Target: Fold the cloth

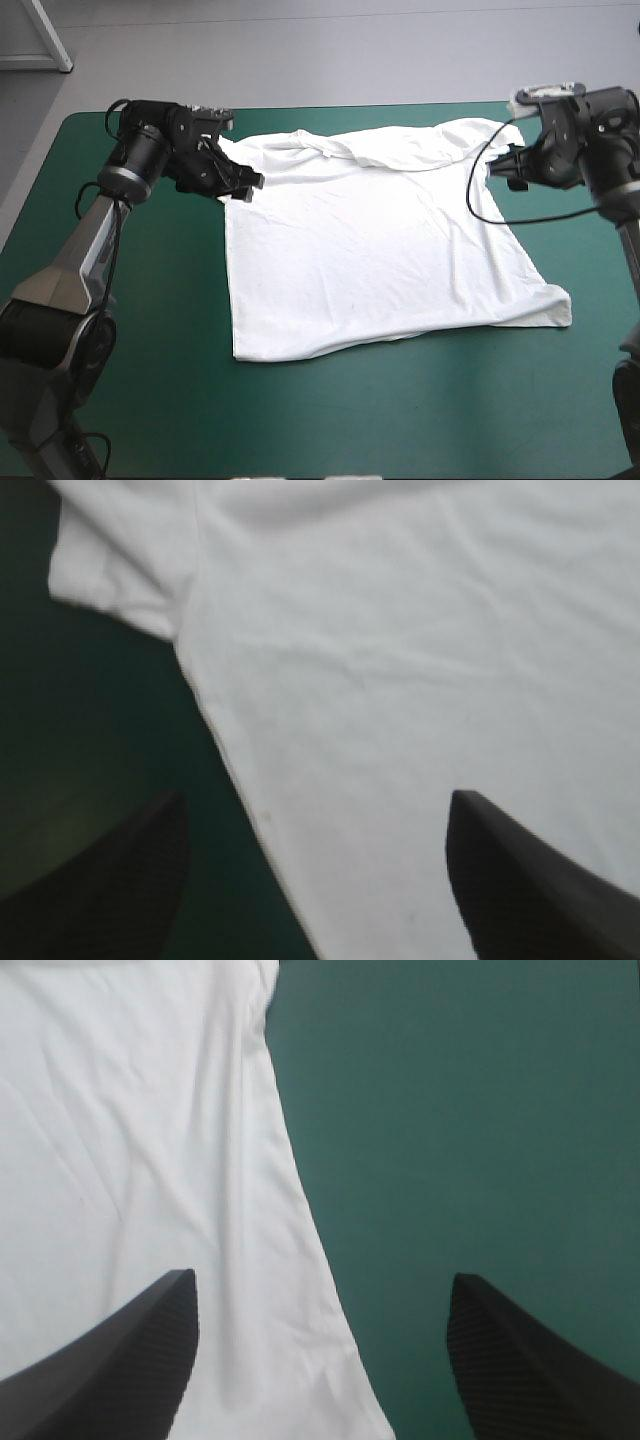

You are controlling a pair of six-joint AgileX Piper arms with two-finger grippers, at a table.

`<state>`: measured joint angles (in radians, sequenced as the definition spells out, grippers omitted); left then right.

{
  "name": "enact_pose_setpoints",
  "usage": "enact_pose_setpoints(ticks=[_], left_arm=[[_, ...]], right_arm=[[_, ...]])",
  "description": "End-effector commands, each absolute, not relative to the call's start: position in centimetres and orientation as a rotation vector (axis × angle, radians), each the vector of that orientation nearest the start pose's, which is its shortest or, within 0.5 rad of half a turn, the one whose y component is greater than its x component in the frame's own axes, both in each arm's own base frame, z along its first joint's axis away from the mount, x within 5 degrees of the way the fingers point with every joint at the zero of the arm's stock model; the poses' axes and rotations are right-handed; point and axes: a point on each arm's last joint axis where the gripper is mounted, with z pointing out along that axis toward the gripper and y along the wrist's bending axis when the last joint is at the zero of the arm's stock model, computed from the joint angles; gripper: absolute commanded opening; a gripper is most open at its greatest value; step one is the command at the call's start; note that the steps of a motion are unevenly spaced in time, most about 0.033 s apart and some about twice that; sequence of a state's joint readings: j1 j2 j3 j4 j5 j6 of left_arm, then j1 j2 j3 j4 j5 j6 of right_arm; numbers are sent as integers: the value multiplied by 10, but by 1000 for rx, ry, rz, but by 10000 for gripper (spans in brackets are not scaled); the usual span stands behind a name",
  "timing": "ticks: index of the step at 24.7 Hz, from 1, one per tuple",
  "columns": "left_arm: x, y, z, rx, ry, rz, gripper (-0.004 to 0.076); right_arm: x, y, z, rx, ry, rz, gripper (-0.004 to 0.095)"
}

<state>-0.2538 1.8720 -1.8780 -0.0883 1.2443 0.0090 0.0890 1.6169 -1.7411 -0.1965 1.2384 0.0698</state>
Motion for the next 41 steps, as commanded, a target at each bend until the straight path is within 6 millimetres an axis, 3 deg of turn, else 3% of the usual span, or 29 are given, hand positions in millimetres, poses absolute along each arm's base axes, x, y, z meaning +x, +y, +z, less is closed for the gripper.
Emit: enact_pose_setpoints(ticks=[1,5,8,15,18,23,26,30,36,41], left_arm=[[345,-103,370,299,2704,-106,523],[343,-88,373,75,2591,-34,523],[351,-84,368,-46,2586,-120,523],[390,-94,316,-55,2660,-147,505],[419,-99,289,-29,2692,-113,463],[454,-107,273,14,2757,-104,459],[460,-112,257,1,2840,-140,449],[460,-117,225,4,2979,-174,347],[459,-123,220,157,2987,-214,-8],[460,-122,220,198,2976,-199,-9]], right_arm=[[307,5,411,-32,2459,-229,650],[293,6,401,-50,2396,-193,650],[291,7,399,-42,2425,-173,650],[290,9,398,-33,2446,-146,650],[289,9,398,-31,2457,-145,650],[288,11,397,-28,2470,-104,648],[293,12,394,-34,2477,-101,648],[321,14,388,-45,2493,-103,646],[378,18,380,-101,2500,-123,646],[420,18,362,-130,2557,-126,646]])
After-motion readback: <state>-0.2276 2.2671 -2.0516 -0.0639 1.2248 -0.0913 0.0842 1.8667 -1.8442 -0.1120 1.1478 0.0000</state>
